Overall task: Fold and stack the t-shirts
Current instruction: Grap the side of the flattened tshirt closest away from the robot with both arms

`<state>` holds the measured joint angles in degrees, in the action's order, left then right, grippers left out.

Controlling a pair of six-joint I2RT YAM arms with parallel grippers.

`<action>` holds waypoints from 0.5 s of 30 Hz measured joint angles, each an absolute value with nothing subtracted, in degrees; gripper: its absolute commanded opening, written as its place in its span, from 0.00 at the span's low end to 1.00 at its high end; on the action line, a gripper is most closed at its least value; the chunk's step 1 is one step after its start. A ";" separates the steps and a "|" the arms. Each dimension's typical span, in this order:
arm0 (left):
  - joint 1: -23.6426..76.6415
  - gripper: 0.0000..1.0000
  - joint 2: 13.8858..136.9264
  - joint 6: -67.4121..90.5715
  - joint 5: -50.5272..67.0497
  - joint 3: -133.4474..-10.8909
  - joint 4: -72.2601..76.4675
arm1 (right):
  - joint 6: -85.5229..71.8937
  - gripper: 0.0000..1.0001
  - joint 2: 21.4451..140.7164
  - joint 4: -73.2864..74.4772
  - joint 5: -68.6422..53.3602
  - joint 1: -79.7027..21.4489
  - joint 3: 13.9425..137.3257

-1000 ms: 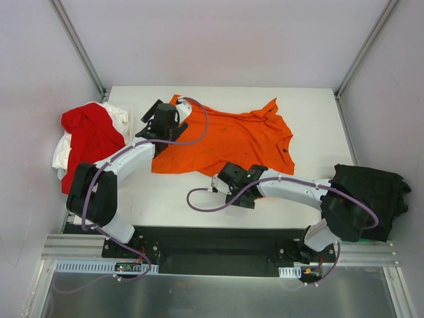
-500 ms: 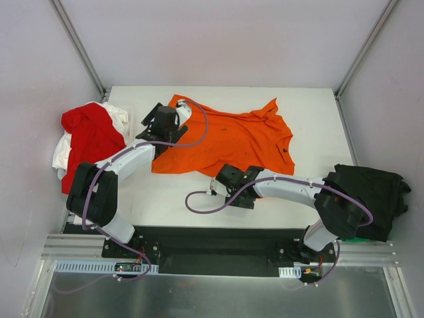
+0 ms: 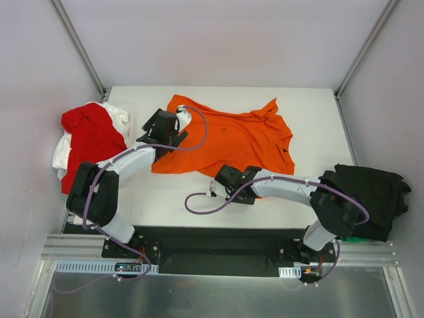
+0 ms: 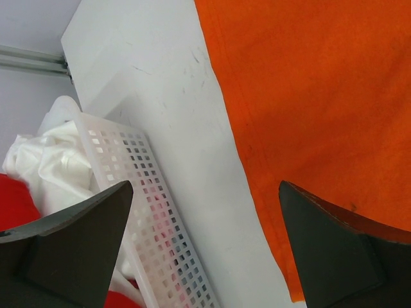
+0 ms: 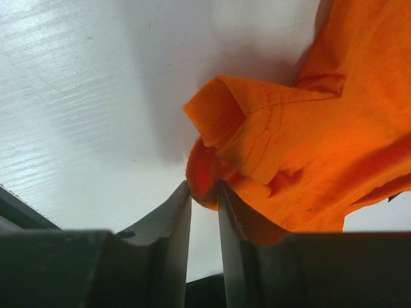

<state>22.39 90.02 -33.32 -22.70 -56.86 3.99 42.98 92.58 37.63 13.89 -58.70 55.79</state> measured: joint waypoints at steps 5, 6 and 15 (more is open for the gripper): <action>22.46 0.97 89.80 -32.25 -21.26 -55.18 3.75 | 42.76 0.04 92.58 37.76 13.82 -58.67 55.68; 22.50 0.97 89.58 -32.14 -21.02 -54.70 3.55 | 42.72 0.01 92.58 37.80 13.82 -58.67 55.66; 24.82 0.97 82.17 -31.40 -19.75 -51.16 -0.67 | 42.46 0.01 92.58 38.33 13.63 -58.61 55.64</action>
<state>24.82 82.17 -31.40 -19.75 -51.16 -0.67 42.46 92.58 38.33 13.63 -58.61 55.64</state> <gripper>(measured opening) 0.975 0.019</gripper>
